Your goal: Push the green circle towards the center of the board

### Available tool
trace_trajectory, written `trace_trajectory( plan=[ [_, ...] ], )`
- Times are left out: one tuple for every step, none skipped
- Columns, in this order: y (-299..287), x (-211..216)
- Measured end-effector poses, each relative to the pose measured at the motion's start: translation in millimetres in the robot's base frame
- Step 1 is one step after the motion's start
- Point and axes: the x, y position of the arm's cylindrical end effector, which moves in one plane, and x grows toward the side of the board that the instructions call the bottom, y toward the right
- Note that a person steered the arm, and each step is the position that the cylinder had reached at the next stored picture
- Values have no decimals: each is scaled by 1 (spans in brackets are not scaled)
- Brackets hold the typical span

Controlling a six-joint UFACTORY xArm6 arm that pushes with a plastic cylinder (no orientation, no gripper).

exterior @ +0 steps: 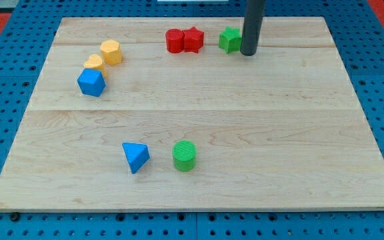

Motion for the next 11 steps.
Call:
trace_trajectory(
  plan=[
    [-1, 48],
    [2, 105],
    [1, 209],
    [-47, 283],
    [-128, 297],
    [-132, 257],
    [-123, 221],
    [-123, 194],
    [-134, 189],
    [-137, 187],
    [-138, 186]
  ],
)
